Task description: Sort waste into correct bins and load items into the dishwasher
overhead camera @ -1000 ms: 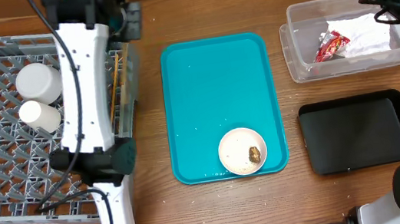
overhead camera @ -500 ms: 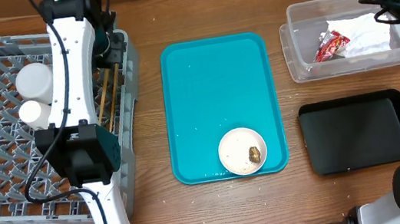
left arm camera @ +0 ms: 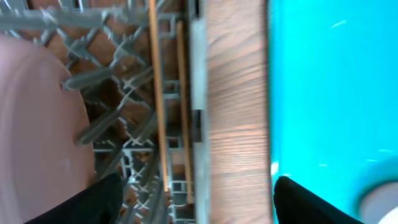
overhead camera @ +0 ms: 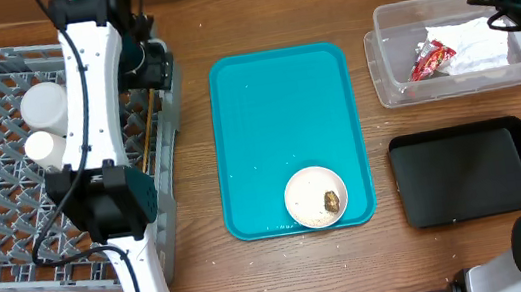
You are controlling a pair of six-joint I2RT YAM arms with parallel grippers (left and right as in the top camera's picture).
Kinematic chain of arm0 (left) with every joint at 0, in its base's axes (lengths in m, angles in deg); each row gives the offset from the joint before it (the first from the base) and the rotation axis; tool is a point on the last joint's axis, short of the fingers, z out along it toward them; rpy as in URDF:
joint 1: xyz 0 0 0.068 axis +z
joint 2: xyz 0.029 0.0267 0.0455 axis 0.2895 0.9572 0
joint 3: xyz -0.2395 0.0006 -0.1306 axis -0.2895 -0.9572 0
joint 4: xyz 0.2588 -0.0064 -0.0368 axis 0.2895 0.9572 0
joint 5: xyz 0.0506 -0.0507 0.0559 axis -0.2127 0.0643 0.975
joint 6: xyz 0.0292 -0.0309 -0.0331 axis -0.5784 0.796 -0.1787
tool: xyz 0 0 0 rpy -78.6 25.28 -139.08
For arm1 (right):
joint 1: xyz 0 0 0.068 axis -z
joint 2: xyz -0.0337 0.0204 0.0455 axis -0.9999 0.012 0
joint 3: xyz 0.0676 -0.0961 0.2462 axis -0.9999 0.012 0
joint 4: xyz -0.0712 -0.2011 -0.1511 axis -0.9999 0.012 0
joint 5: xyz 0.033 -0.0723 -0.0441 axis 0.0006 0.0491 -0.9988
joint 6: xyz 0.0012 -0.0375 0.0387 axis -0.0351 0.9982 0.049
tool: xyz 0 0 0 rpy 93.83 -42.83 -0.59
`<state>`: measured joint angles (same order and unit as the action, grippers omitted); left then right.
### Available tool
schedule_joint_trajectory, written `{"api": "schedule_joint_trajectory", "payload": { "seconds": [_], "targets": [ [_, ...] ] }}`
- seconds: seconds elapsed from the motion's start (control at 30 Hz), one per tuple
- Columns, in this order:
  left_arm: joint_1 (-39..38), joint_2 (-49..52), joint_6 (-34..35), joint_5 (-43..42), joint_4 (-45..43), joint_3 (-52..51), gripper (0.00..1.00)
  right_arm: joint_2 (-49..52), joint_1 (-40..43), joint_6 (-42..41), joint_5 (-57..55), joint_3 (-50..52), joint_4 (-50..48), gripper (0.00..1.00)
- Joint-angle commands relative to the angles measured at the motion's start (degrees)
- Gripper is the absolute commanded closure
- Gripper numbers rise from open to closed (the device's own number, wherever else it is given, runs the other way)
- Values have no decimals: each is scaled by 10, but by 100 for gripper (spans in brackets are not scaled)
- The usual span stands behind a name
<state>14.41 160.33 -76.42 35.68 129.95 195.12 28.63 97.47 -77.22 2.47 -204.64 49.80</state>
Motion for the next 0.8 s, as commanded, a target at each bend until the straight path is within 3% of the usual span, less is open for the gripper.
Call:
{"api": "schedule_joint_trajectory", "payload": {
  "seconds": [0.0,0.23,0.37,0.47,0.6,0.77],
  "targets": [
    [-2,-14,23,-90,19,101,21,-1,0,0,-2,-5,-3,0],
    [-2,-106,45,-207,19,142,20,-1,0,0,-2,-5,-3,0],
    [-2,-172,68,-205,19,129,14,-1,0,0,-2,-5,-3,0],
    [3,-228,120,-143,19,103,0,-1,0,0,-2,-5,-3,0],
    [44,-281,210,-49,19,69,0,-1,0,0,-2,-5,-3,0],
    [151,-294,237,-108,19,59,0,-1,-1,0,-2,-5,-3,0]
  ]
}}
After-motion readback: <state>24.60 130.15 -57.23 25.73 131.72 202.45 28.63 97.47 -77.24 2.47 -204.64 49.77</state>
